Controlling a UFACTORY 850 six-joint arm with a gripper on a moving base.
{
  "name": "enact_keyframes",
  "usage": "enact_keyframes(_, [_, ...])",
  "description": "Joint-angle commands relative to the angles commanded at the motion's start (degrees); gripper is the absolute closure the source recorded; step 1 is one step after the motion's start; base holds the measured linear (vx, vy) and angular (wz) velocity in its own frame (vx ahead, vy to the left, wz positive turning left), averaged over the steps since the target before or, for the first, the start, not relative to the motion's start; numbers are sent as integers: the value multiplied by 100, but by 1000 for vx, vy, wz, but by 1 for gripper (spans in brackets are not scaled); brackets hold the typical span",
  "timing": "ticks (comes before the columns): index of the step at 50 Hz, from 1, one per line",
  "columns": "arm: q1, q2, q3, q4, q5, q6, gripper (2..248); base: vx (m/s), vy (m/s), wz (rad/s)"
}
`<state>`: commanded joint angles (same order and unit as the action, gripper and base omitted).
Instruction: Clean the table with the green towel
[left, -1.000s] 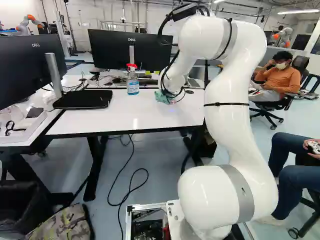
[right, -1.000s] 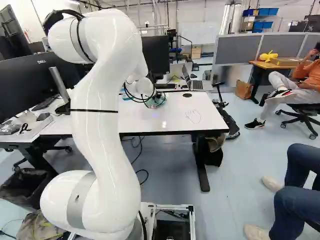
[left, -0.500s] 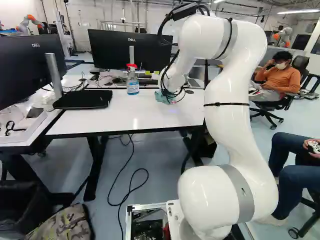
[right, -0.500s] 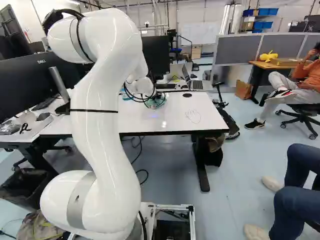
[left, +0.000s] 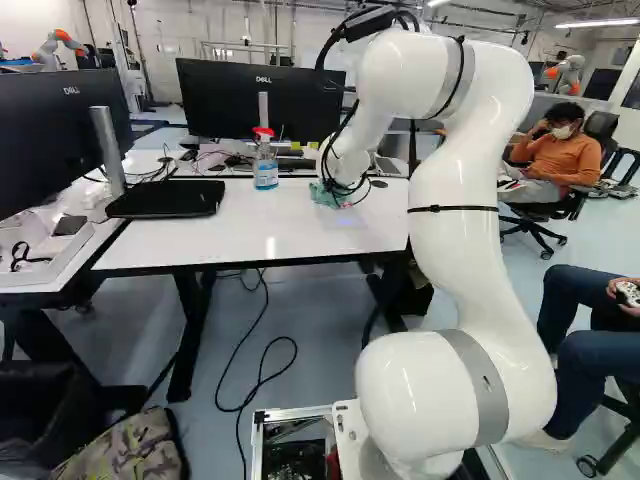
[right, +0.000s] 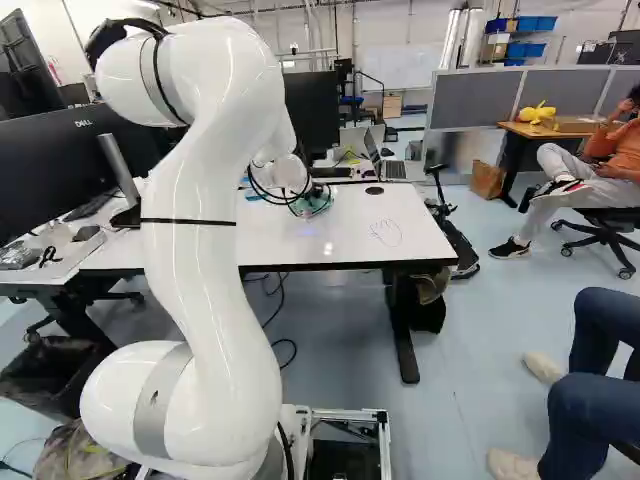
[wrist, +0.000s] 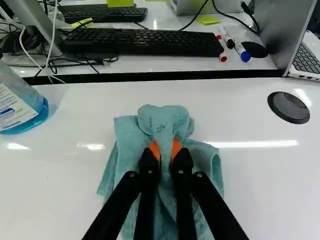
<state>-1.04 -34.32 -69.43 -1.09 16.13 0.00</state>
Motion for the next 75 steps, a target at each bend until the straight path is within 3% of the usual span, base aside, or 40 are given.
enact_keyframes(20, [-10, -407, -562, 0, 0, 0, 207, 0, 0, 0])
enact_keyframes(29, [-109, -403, -556, 0, 0, 0, 207, 0, 0, 0])
enact_keyframes(75, [-219, 639, 860, 0, 0, 0, 207, 0, 0, 0])
